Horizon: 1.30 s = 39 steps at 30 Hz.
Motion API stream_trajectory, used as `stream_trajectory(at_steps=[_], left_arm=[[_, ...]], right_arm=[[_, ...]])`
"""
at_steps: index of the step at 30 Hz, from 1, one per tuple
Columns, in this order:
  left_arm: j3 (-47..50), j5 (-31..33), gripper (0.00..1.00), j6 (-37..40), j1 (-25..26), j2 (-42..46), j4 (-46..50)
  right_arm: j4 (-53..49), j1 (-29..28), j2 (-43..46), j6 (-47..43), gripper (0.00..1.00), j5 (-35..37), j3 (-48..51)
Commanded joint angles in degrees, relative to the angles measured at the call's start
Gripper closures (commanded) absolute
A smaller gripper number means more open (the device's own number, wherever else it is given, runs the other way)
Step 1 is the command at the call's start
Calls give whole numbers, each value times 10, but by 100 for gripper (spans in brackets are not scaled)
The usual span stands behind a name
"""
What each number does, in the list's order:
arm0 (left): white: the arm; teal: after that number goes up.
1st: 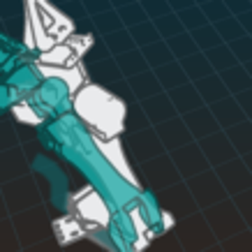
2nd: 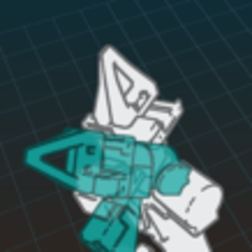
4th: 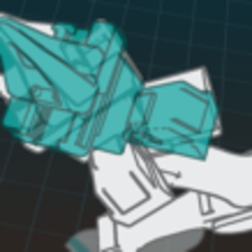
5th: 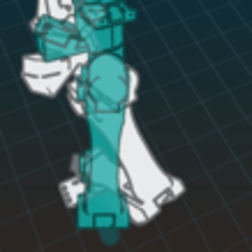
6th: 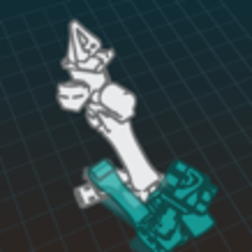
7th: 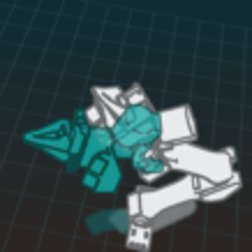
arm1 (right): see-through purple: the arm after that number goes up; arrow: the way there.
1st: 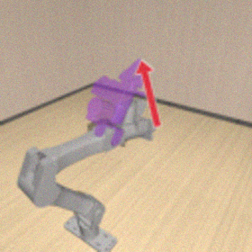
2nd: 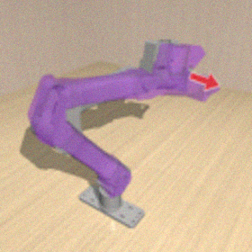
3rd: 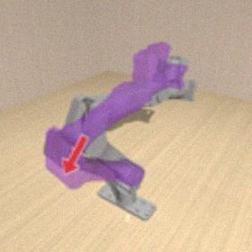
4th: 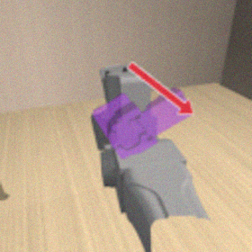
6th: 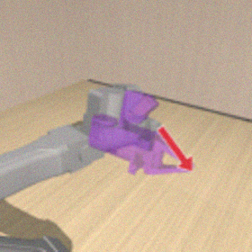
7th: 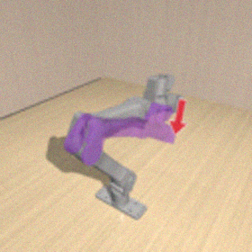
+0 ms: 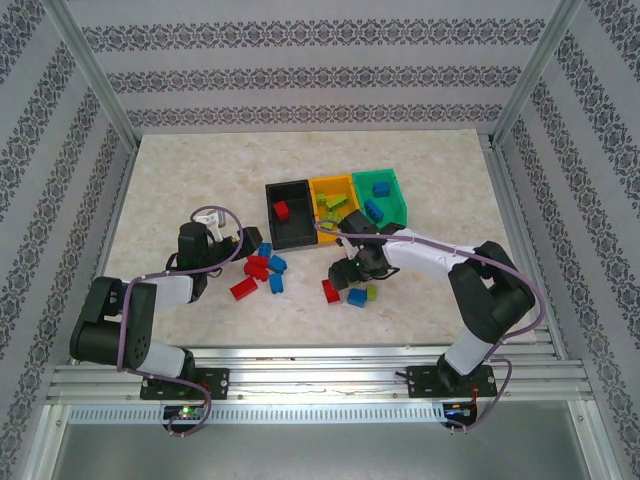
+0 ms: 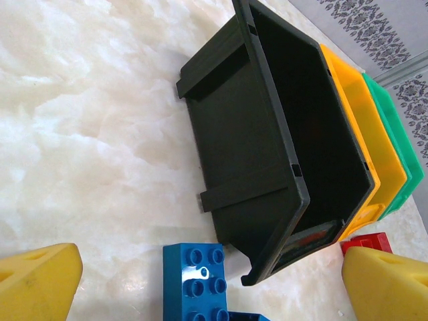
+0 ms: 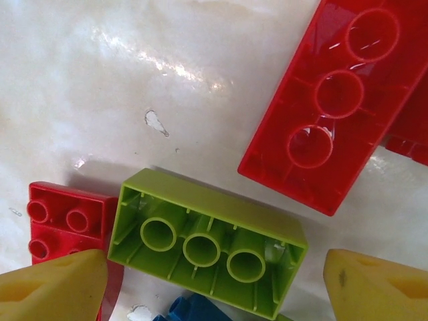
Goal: Sort the legos into containers by color
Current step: Pick up the lego from the bottom-center of the table, then place the lego in the container.
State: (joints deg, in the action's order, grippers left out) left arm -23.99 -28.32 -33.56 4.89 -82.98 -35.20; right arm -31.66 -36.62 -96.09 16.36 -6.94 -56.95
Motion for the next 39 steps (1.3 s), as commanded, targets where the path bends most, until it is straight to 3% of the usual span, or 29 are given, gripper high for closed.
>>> stream_trajectory(at_steps=[1, 11, 16, 18, 23, 28, 35, 39], left_arm=[[-3, -9, 0, -8, 5, 5, -17], [-3, -5, 0, -4, 5, 20, -8], [-3, -5, 0, -4, 5, 20, -7], [-2, -6, 0, -4, 5, 23, -6], [-2, -7, 0, -4, 4, 21, -7], [-3, -8, 0, -6, 5, 21, -8], [-3, -1, 0, 2, 4, 25, 1], [-4, 2, 0, 6, 5, 18, 3]], right_arm=[[13, -7, -16, 15, 15, -2, -3], [20, -10, -47, 18, 19, 16, -10], [21, -9, -43, 14, 39, 22, -7], [12, -9, -31, 12, 41, 21, -13], [2, -2, 29, 3, 42, 18, -31], [54, 44, 39, 13, 42, -14, -73], [105, 88, -79, 25, 41, -15, -205], [74, 91, -169, 5, 32, 1, -316]])
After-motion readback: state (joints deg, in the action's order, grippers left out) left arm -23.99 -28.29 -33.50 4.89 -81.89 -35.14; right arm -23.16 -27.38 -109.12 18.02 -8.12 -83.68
